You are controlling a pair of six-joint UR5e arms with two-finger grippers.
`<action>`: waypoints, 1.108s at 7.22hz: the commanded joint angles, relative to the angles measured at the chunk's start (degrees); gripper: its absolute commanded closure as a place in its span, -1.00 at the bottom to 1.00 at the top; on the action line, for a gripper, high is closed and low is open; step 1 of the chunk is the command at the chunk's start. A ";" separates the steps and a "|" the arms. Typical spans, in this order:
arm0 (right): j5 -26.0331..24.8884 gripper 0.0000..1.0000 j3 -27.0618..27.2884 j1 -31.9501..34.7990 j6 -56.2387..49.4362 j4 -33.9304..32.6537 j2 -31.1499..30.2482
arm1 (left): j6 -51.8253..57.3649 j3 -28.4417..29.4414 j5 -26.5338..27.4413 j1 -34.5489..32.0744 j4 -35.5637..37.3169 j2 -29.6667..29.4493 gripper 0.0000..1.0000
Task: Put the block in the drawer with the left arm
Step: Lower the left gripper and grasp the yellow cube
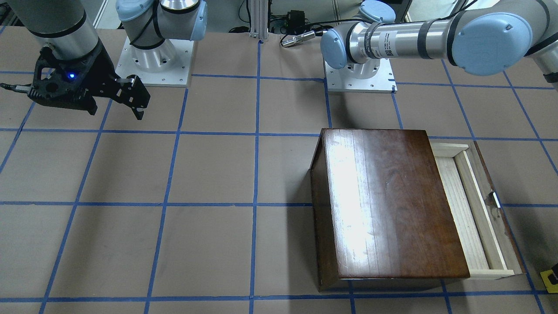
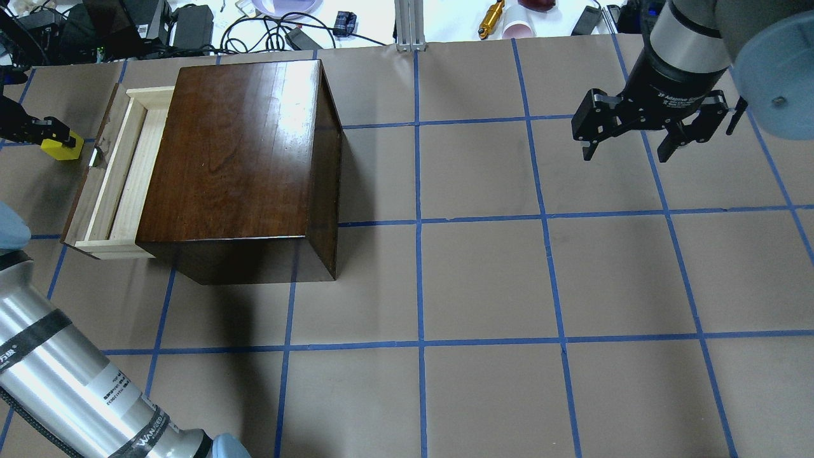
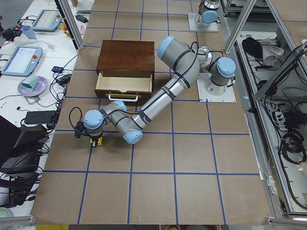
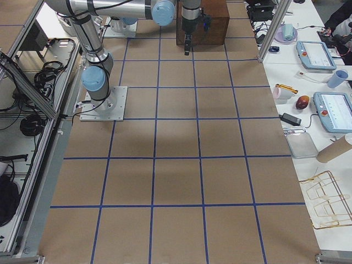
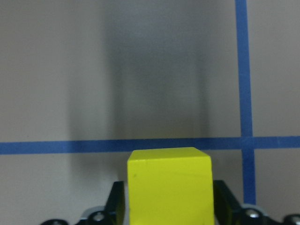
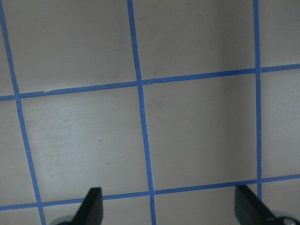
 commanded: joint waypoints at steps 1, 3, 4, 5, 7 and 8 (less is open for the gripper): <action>0.00 -1.00 0.00 0.00 0.00 0.00 0.00 | 0.67 0.04 -1.55 0.00 -0.05 0.79 0.95; 0.00 -1.00 0.00 0.00 0.00 0.00 0.00 | 0.50 0.04 -1.11 -0.35 -2.75 4.90 0.95; 0.00 -1.00 0.00 0.00 0.00 0.00 0.00 | 0.50 0.04 -0.76 -0.44 -9.56 8.67 0.95; 0.00 -1.00 0.09 0.00 0.00 0.00 0.00 | 0.42 0.04 1.42 -0.79 -14.41 12.80 0.95; 0.00 -1.00 0.09 0.00 0.00 0.00 0.00 | 0.07 -0.05 3.90 -3.15 -24.34 19.75 0.96; 0.00 -1.00 0.09 0.00 0.00 0.00 0.00 | -1.15 -0.49 3.90 -4.73 -28.40 22.39 0.96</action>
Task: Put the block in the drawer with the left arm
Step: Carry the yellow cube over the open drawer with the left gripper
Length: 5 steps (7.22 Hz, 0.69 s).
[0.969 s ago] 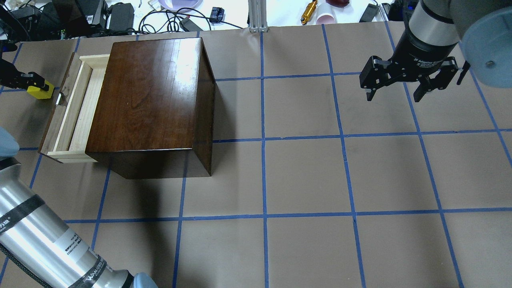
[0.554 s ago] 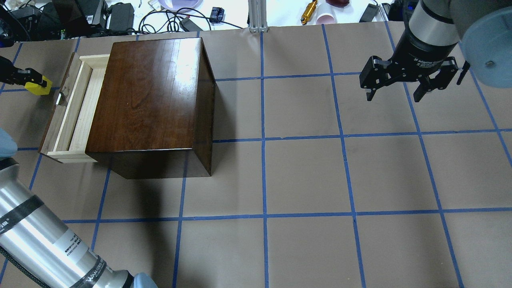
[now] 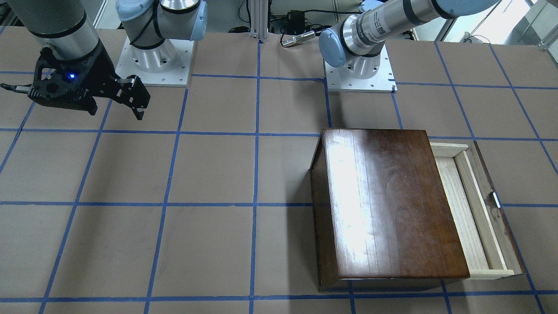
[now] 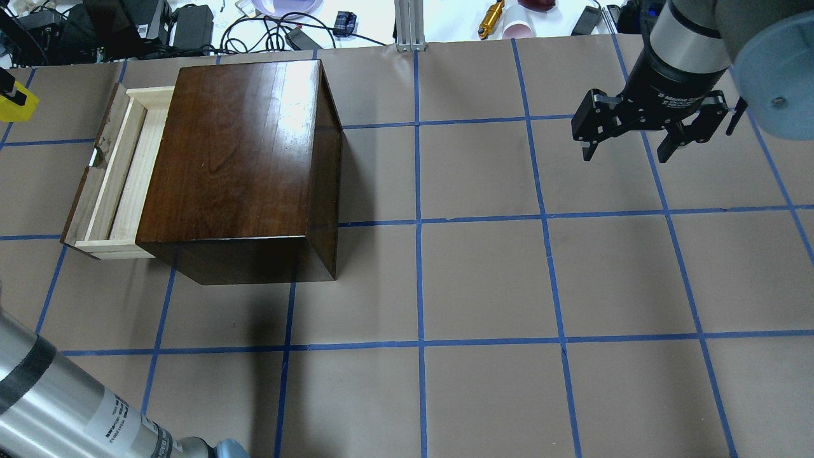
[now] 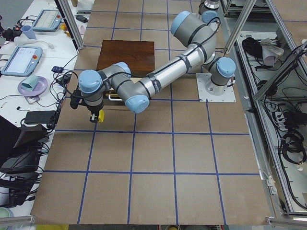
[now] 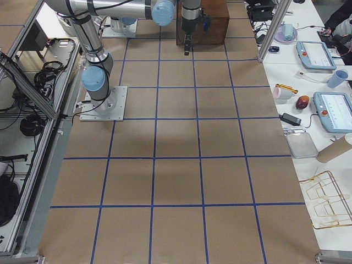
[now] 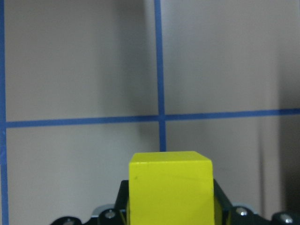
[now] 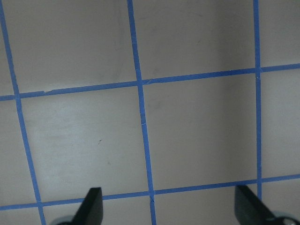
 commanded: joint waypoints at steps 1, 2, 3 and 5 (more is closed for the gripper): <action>0.00 -1.00 -0.06 -0.09 0.00 0.00 0.00 | -3.99 -0.85 0.52 -4.08 -7.99 5.56 0.95; 0.09 -1.00 -0.06 0.00 0.00 0.00 0.00 | -7.16 -2.60 0.52 -7.15 -9.06 7.14 0.96; 0.09 -1.00 -0.06 0.00 0.00 0.00 0.00 | -8.06 -5.40 0.26 -8.92 -8.89 8.38 0.96; 0.09 -1.00 -0.06 0.00 0.00 0.00 0.00 | -10.85 -10.06 -0.27 -10.07 -7.93 8.92 0.96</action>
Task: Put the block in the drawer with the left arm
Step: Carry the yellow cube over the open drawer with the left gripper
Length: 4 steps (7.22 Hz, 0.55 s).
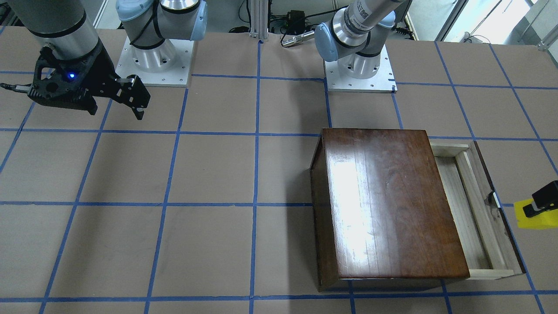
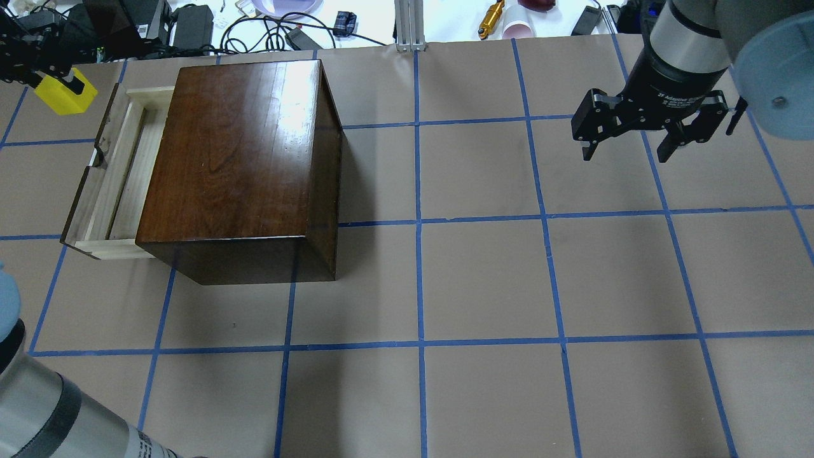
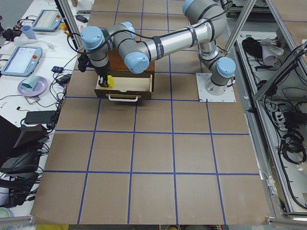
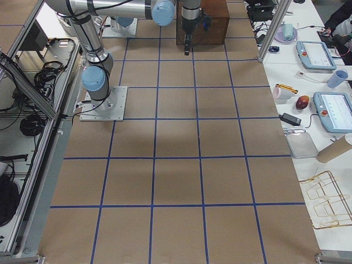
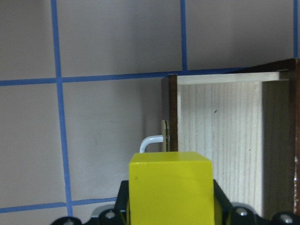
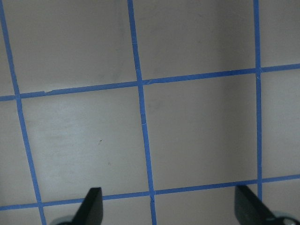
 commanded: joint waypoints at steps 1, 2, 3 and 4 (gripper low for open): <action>-0.08 -1.00 0.00 0.00 0.00 0.00 0.00 | -4.69 -3.79 -0.20 -2.53 0.52 0.85 0.96; -0.08 -1.00 0.08 0.00 0.00 0.00 0.00 | -4.89 -4.76 -0.11 -3.42 0.53 1.03 0.96; -0.08 -1.00 0.08 0.00 0.00 0.00 0.00 | -4.02 -5.72 -0.11 -3.34 1.31 0.50 0.96; -0.08 -1.00 0.00 0.00 0.00 0.00 0.00 | -4.28 -7.56 -0.11 -3.34 6.10 -0.54 0.95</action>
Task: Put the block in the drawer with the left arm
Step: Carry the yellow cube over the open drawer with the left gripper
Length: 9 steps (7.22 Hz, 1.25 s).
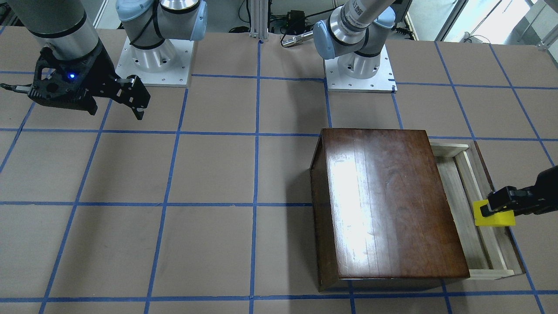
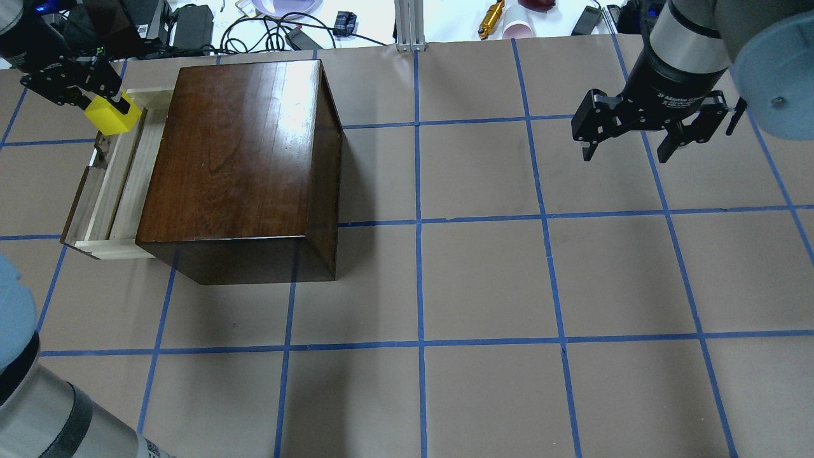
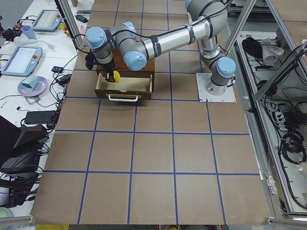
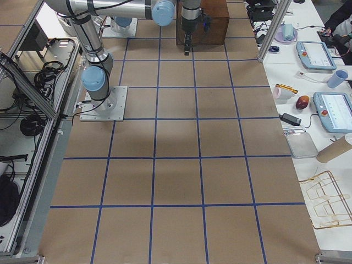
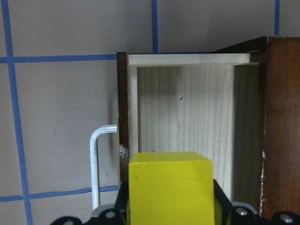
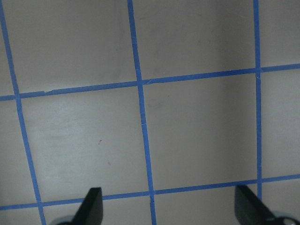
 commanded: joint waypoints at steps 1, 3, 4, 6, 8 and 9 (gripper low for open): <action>0.00 -1.00 -0.06 0.00 0.00 0.00 0.00 | -0.07 -4.52 -0.08 -0.15 6.61 -0.77 0.95; 0.00 -1.00 -0.06 0.00 0.00 0.00 0.00 | -0.07 -7.44 -0.17 -0.15 6.99 -0.42 0.95; 0.00 -1.00 -0.06 0.00 0.00 0.00 0.00 | 0.02 -7.62 -0.08 -0.15 6.91 -0.25 0.93; 0.00 -1.00 -0.06 -0.09 0.00 0.00 0.00 | 0.02 -8.23 0.45 -0.15 6.03 0.02 0.80; 0.00 -1.00 0.03 0.00 0.00 0.00 0.00 | -0.07 -9.64 0.45 -0.15 6.90 -0.59 0.53; 0.00 -1.00 -0.06 0.00 0.00 0.00 0.00 | -0.07 -9.90 0.45 -0.15 6.56 -0.16 -0.39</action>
